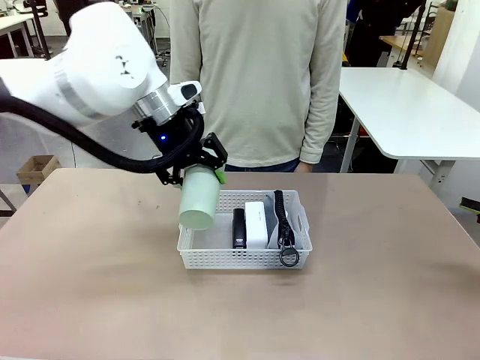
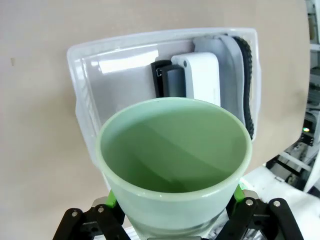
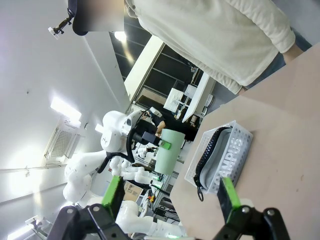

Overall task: Efficiently arrange items inside the basket to fit them all.
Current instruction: Pick up the Reusable plastic cup and place it inside the Organizing basket.

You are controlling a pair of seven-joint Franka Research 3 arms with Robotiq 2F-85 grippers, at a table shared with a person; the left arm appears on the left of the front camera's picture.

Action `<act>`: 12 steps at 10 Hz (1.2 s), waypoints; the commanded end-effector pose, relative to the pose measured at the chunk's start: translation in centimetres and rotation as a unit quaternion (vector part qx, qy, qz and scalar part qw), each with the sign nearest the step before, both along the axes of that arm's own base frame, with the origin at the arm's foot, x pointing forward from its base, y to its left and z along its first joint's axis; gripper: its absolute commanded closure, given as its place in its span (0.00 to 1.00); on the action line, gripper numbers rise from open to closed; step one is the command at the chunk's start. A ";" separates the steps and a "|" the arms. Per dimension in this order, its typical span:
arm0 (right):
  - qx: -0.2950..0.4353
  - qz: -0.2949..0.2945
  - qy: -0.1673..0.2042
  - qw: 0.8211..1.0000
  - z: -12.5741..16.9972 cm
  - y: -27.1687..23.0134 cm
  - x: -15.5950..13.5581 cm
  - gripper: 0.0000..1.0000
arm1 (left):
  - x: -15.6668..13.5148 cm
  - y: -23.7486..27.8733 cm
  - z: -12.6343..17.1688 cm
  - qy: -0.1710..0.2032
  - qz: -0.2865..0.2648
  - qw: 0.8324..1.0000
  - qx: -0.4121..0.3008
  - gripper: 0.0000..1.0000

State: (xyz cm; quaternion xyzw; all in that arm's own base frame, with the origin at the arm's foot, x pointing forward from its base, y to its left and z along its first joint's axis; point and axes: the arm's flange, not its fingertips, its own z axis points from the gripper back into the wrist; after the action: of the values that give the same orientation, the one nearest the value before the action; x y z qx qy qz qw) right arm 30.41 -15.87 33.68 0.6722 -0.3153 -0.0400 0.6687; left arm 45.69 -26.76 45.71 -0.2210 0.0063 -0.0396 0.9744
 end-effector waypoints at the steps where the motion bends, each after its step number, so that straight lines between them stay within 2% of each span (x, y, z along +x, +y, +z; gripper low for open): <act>1: 0.000 0.006 -0.001 1.000 0.3 -0.1 -0.4 0.00 | 3.3 -2.0 -0.5 0.028 0.043 0.999 0.010 0.09; 2: 0.000 0.006 -0.001 1.000 0.3 -0.1 -0.4 0.00 | 3.6 -2.5 -1.4 0.031 0.066 0.997 0.032 0.09; 3: 0.000 0.006 -0.001 1.000 0.3 -0.1 -0.4 0.00 | 3.5 -2.9 -1.9 0.017 0.084 0.995 0.055 0.09; 5: 0.000 0.006 -0.001 1.000 0.3 -0.1 -0.4 0.00 | 2.9 -3.3 -3.2 0.008 0.089 0.992 0.085 0.09; 9: 0.000 0.006 -0.001 1.000 0.3 -0.1 -0.4 0.00 | 2.2 -4.9 -6.0 -0.035 0.039 0.987 0.151 0.09; 12: 0.000 0.006 -0.001 1.000 0.3 -0.1 -0.4 0.00 | 3.0 -5.8 -7.3 -0.028 0.047 0.985 0.166 0.09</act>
State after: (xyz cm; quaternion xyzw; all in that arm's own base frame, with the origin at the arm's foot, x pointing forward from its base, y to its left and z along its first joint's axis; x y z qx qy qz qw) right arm 30.41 -15.86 33.68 0.6723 -0.3152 -0.0399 0.6686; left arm 48.25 -31.82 38.37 -0.0687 -0.0192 -0.0174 0.9973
